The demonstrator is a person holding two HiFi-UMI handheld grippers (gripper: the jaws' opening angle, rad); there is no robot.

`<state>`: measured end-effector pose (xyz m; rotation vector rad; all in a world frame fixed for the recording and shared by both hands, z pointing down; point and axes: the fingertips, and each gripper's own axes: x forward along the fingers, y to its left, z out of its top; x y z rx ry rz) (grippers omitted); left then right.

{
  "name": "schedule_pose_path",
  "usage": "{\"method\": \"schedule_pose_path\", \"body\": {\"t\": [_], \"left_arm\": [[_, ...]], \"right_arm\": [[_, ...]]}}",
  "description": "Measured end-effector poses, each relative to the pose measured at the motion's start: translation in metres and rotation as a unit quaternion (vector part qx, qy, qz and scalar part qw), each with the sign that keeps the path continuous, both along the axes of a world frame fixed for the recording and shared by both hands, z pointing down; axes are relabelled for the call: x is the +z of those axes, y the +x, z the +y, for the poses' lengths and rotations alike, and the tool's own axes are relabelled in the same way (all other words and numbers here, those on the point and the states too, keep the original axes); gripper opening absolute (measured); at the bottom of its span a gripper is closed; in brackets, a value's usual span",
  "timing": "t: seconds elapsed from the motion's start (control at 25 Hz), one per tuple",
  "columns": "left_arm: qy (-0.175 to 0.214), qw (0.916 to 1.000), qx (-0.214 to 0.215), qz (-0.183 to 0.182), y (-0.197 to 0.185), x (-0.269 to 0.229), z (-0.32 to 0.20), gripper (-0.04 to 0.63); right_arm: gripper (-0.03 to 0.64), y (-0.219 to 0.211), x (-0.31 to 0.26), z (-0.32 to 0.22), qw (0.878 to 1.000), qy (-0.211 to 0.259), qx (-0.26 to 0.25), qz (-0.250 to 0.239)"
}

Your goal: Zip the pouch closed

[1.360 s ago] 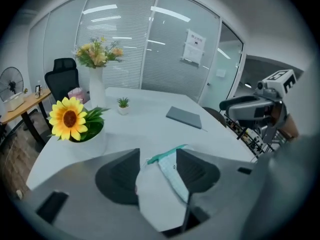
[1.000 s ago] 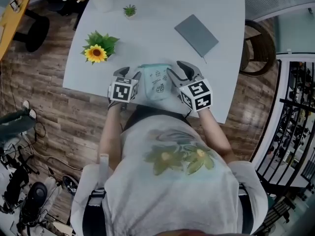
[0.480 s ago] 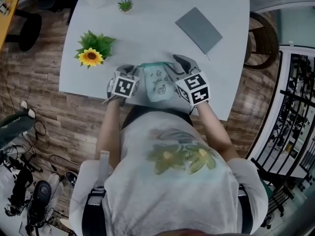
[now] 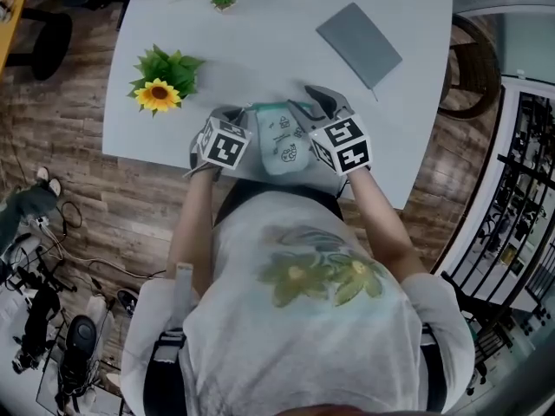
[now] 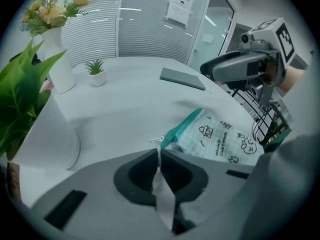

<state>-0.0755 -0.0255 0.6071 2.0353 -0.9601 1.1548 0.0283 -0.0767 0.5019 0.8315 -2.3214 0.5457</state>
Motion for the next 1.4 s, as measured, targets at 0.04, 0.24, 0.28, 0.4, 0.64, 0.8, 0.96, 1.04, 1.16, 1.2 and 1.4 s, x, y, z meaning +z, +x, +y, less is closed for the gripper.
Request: {"method": "schedule_pose_path", "body": {"t": [0.04, 0.24, 0.28, 0.4, 0.64, 0.8, 0.96, 1.04, 1.16, 1.2, 1.4], "left_arm": [[0.004, 1.0, 0.003, -0.002, 0.0, -0.002, -0.001, 0.023], [0.018, 0.9995, 0.023, -0.011, 0.004, -0.01, -0.009, 0.023], [0.02, 0.9992, 0.03, -0.015, 0.004, -0.01, -0.01, 0.023], [0.022, 0.998, 0.053, -0.026, 0.005, -0.01, -0.013, 0.023], [0.015, 0.9969, 0.073, -0.026, 0.004, -0.007, -0.016, 0.023], [0.011, 0.9966, 0.077, -0.028, 0.004, -0.006, -0.016, 0.023], [0.007, 0.9963, 0.081, -0.029, 0.004, -0.004, -0.015, 0.023], [0.005, 0.9962, 0.082, -0.028, 0.004, -0.002, -0.015, 0.023], [0.002, 0.9962, 0.083, -0.026, 0.003, 0.0, -0.017, 0.023], [0.002, 0.9963, 0.082, -0.025, 0.002, 0.001, -0.018, 0.023], [-0.002, 0.9965, 0.082, -0.018, 0.003, 0.0, -0.019, 0.023]], "right_arm": [[0.183, 0.0, 0.001, 0.0, 1.0, -0.001, -0.001, 0.0], [0.183, -0.004, 0.006, -0.004, 1.0, -0.004, -0.019, 0.004], [0.183, -0.006, 0.007, -0.005, 1.0, -0.001, -0.029, 0.007], [0.183, -0.014, 0.013, -0.012, 0.997, 0.011, -0.073, 0.023], [0.183, -0.036, 0.032, -0.022, 0.983, 0.016, -0.179, 0.038], [0.183, -0.049, 0.046, -0.023, 0.964, 0.021, -0.256, 0.062], [0.183, -0.064, 0.055, -0.02, 0.935, 0.041, -0.343, 0.083], [0.183, -0.071, 0.061, -0.016, 0.92, 0.044, -0.378, 0.092], [0.183, -0.081, 0.07, -0.012, 0.9, 0.051, -0.42, 0.104], [0.183, -0.084, 0.072, -0.01, 0.892, 0.054, -0.435, 0.108], [0.183, -0.094, 0.081, 0.001, 0.838, 0.087, -0.522, 0.135]]}}
